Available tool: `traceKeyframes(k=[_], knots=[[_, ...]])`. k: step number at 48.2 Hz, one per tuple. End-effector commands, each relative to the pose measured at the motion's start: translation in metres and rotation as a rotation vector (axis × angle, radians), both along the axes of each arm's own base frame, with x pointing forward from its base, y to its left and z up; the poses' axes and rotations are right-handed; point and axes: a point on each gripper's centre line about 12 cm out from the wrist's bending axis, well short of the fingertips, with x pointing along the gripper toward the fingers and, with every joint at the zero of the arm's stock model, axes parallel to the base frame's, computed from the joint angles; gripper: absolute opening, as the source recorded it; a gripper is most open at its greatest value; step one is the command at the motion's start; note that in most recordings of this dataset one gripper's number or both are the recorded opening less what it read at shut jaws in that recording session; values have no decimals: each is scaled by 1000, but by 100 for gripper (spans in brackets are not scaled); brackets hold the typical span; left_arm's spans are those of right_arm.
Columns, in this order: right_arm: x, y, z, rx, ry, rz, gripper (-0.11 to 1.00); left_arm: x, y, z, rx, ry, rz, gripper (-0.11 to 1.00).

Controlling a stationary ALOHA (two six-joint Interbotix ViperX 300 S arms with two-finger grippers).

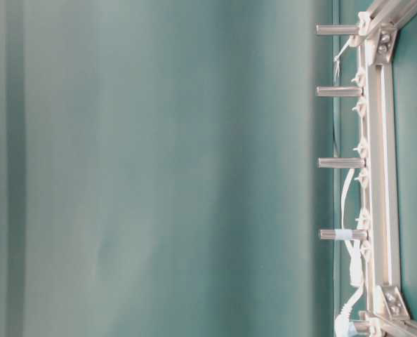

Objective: Insert the wire through the string loop located on the right side.

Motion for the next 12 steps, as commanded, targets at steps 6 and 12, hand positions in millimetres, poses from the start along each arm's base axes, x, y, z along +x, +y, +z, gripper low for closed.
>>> traceKeyframes(k=[6,12], knots=[[-4,-5,12,14,-53,-12,81,12,12,21,11,-77,14,69],[-12,-9,18,27,-91,-21,81,11,22,26,10,-93,46,69]])
